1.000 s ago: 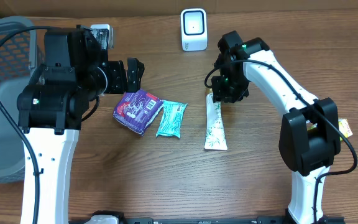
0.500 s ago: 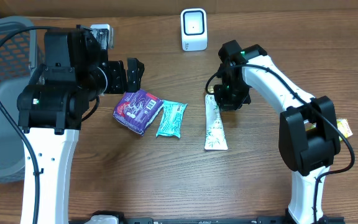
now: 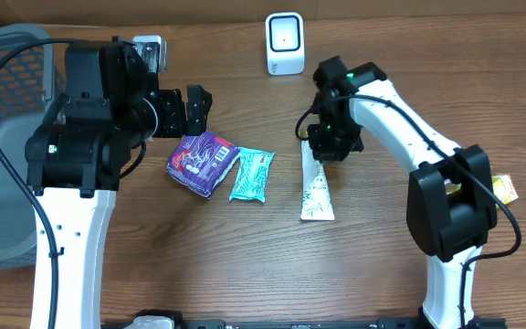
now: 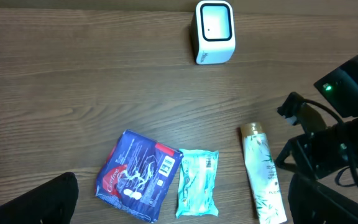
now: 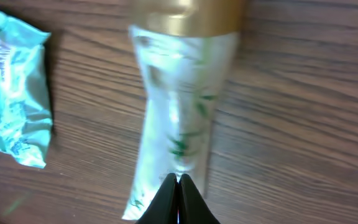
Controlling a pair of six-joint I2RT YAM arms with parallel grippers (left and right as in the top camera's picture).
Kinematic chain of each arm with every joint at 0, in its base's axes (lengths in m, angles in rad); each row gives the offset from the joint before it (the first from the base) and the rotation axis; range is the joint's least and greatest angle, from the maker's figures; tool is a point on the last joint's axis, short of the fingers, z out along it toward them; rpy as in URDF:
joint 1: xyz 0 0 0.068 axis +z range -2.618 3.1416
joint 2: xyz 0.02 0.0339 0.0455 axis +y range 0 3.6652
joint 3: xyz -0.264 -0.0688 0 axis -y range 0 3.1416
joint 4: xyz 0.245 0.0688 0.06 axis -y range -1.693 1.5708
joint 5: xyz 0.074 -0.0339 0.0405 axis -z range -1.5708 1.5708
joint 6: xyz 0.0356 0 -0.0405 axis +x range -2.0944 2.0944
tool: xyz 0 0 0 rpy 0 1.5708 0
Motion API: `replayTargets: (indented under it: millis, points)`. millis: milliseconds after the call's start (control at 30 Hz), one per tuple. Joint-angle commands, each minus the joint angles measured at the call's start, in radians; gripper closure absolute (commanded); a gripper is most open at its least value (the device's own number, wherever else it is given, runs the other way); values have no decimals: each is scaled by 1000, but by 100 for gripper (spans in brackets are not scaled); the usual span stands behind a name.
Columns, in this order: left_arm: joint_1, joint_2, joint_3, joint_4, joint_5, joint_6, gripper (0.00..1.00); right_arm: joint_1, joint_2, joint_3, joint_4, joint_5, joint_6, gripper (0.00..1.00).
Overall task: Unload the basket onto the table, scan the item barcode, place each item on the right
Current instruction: 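Lift the white tube with the right gripper and rotate it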
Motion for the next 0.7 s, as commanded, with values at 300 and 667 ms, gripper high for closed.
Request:
replayTargets:
  millis: [300, 667]
  points:
    - [4, 3, 13, 3, -6, -14, 0, 11, -42, -106, 102, 24, -2, 96]
    - [4, 3, 13, 3, -6, -14, 1, -90, -42, -312, 304, -6, -28, 96]
